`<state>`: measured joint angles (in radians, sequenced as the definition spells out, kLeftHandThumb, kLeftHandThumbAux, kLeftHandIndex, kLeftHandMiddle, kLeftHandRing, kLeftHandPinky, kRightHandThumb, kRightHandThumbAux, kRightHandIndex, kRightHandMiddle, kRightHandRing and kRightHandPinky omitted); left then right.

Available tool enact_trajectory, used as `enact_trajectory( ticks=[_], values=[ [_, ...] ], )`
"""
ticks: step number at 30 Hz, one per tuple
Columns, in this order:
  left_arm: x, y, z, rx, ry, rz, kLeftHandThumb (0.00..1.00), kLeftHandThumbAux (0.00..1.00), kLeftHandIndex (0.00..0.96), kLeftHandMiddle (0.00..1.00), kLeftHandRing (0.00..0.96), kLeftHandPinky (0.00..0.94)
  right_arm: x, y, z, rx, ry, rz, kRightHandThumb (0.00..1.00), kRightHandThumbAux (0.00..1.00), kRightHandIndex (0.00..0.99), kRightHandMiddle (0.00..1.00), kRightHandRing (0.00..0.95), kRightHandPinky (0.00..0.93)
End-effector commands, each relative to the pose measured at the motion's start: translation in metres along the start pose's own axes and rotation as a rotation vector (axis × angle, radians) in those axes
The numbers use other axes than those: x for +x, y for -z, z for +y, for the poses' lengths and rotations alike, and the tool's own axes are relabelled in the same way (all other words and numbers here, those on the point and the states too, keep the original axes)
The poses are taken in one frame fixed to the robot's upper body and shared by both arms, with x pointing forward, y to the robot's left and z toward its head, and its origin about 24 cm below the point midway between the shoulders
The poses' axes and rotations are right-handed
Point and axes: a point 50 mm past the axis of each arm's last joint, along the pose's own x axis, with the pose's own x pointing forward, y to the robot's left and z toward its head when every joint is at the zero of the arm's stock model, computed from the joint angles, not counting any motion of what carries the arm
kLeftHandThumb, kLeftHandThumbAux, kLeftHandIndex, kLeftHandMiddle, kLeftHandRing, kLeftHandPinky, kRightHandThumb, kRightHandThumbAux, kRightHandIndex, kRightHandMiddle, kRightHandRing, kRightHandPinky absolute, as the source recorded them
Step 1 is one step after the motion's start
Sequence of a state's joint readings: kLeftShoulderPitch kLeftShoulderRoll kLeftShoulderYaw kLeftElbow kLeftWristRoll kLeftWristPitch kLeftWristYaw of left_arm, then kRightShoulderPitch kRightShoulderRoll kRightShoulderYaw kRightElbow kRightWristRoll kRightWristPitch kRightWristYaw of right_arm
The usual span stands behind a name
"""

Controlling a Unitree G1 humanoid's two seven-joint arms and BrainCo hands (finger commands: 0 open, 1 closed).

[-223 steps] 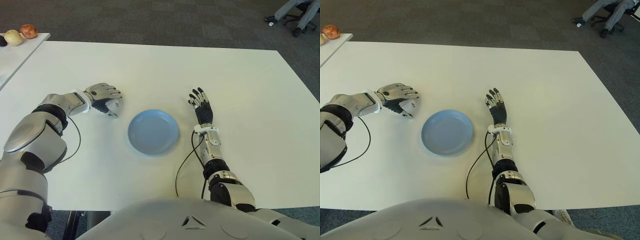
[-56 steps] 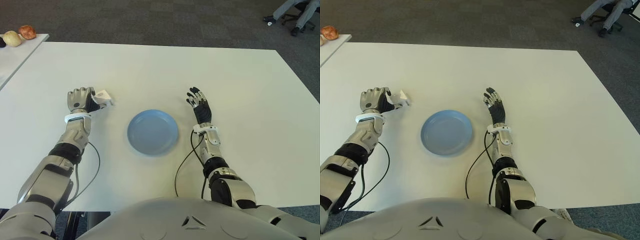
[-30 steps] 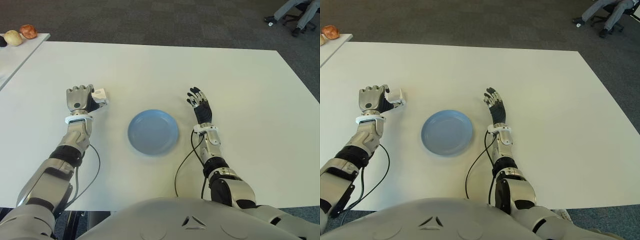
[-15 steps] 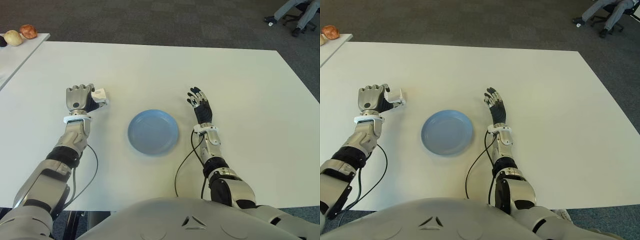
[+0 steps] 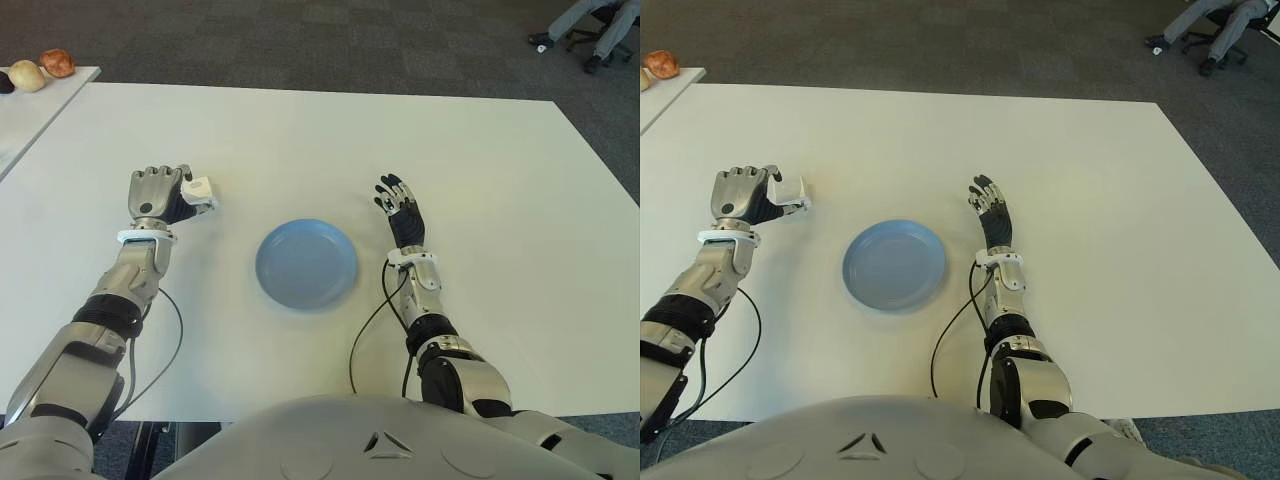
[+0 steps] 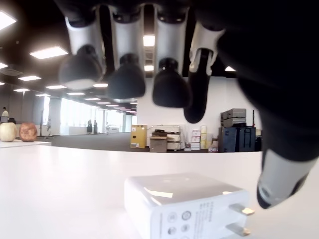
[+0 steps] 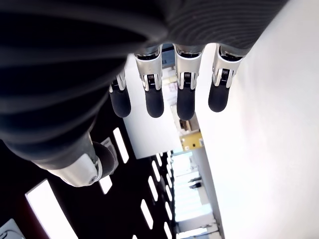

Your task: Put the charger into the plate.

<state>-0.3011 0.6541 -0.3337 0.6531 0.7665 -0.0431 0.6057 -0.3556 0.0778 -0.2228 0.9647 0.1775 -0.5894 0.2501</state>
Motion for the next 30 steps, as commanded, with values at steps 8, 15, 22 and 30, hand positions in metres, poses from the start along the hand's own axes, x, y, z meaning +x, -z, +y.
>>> enact_trajectory(
  ticks=[8,15,22,30],
  values=[
    [0.008,0.004,0.022,-0.035,-0.012,-0.094,0.725,0.694,0.442,0.799,0.780,0.748,-0.029,0.035,-0.008,0.039,0.051,0.172,0.014,0.621,0.146,0.170,0.152,0.169],
    [0.022,0.015,0.033,-0.063,0.093,-0.177,0.488,0.546,0.329,0.457,0.421,0.400,-0.028,0.035,-0.009,0.033,0.049,0.174,0.018,0.623,0.148,0.174,0.152,0.167],
    [0.035,0.025,0.039,-0.041,0.268,-0.228,0.343,0.344,0.047,0.055,0.049,0.043,-0.029,0.035,-0.009,0.024,0.045,0.175,0.022,0.627,0.146,0.173,0.150,0.162],
    [0.045,0.033,0.043,-0.007,0.351,-0.233,0.376,0.192,0.002,0.002,0.002,0.002,-0.030,0.036,-0.010,0.017,0.043,0.180,0.033,0.633,0.140,0.170,0.143,0.155]
  ],
)
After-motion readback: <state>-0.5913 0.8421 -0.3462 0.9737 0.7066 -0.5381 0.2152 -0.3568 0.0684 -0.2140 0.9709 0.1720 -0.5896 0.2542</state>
